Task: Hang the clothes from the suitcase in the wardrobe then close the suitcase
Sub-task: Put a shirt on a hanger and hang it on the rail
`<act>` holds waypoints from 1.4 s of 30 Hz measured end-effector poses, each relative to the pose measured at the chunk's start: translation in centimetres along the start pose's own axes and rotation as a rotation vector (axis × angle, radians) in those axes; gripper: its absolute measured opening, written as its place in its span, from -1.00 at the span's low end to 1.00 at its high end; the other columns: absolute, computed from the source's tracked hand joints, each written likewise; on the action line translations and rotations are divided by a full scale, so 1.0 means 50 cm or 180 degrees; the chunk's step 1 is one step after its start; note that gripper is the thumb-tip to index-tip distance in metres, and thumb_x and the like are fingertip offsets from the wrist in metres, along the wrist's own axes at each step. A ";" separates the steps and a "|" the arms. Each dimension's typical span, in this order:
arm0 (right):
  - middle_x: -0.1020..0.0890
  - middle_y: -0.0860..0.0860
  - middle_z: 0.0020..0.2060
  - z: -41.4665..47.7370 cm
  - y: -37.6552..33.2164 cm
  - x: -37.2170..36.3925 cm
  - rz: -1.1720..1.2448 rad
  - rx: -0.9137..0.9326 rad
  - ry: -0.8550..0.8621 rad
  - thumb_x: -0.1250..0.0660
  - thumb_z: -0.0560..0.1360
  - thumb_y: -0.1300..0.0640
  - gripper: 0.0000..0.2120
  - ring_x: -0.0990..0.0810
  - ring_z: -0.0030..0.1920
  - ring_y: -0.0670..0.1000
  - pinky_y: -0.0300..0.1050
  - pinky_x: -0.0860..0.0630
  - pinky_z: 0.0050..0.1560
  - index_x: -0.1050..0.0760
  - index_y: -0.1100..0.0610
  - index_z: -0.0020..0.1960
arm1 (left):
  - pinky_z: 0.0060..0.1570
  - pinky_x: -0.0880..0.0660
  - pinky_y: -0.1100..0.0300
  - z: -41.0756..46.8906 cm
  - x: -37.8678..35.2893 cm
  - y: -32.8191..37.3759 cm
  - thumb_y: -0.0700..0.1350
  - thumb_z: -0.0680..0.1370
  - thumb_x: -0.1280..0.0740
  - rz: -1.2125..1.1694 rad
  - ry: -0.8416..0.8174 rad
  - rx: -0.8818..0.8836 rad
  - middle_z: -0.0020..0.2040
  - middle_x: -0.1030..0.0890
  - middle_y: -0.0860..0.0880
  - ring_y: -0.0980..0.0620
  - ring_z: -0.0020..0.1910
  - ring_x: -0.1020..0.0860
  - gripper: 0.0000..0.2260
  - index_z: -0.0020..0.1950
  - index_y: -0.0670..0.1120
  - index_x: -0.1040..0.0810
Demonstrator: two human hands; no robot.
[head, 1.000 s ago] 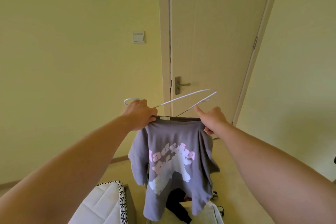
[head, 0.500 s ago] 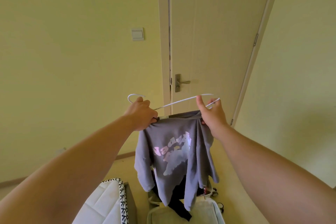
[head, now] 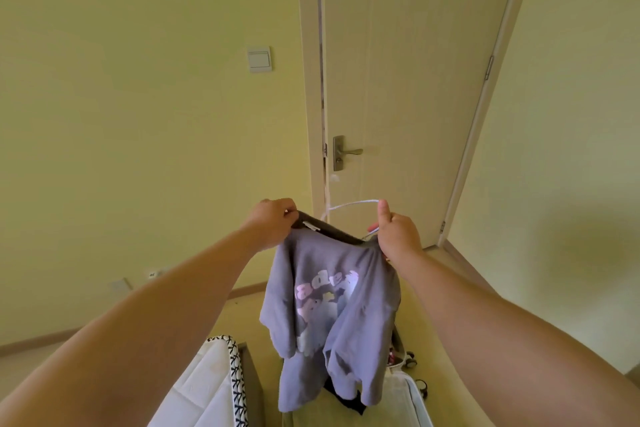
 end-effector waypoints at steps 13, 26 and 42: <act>-0.59 0.05 -0.13 -0.006 -0.001 -0.043 0.2023 -0.1017 -0.0144 -0.28 0.50 -0.07 -0.75 -0.60 -0.11 0.11 0.06 -0.57 0.10 -0.72 -0.03 -0.11 | -0.10 -0.60 0.10 -0.045 -0.059 0.061 -0.47 0.44 -0.19 -0.2128 -0.1406 0.1152 -0.09 -0.65 -0.10 -0.06 -0.20 -0.54 -0.62 -0.15 -0.14 -0.73; -0.68 0.04 0.00 -0.052 -0.075 -0.042 0.1047 -0.0057 -0.1405 -0.35 0.47 -0.20 -0.72 -0.65 0.04 0.05 -0.03 -0.54 0.19 -0.73 -0.06 -0.03 | -0.28 -0.46 0.11 0.014 -0.079 0.068 0.00 0.66 -0.31 -0.3612 -0.0341 0.1886 -0.37 -0.52 -0.09 -0.05 -0.42 -0.42 -0.63 -0.30 -0.15 -0.54; -0.57 -0.04 -0.22 -0.007 -0.058 0.002 0.0042 0.0438 -0.0395 -0.10 0.70 -0.08 -0.60 -0.52 -0.15 0.03 -0.12 -0.33 -0.18 -0.54 0.09 -0.14 | -0.47 -0.36 0.30 -0.024 -0.005 0.092 -0.09 0.58 -0.43 -0.1481 -0.0100 -0.0275 -0.25 -0.72 -0.02 0.19 -0.55 -0.39 -0.93 -0.03 -0.08 -0.64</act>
Point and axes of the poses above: each hand's wrist, its own z-axis towards the middle knuckle, its own x-axis out of the back of the hand, y = z × x, the point moved 2 cm from there along z, towards the middle knuckle
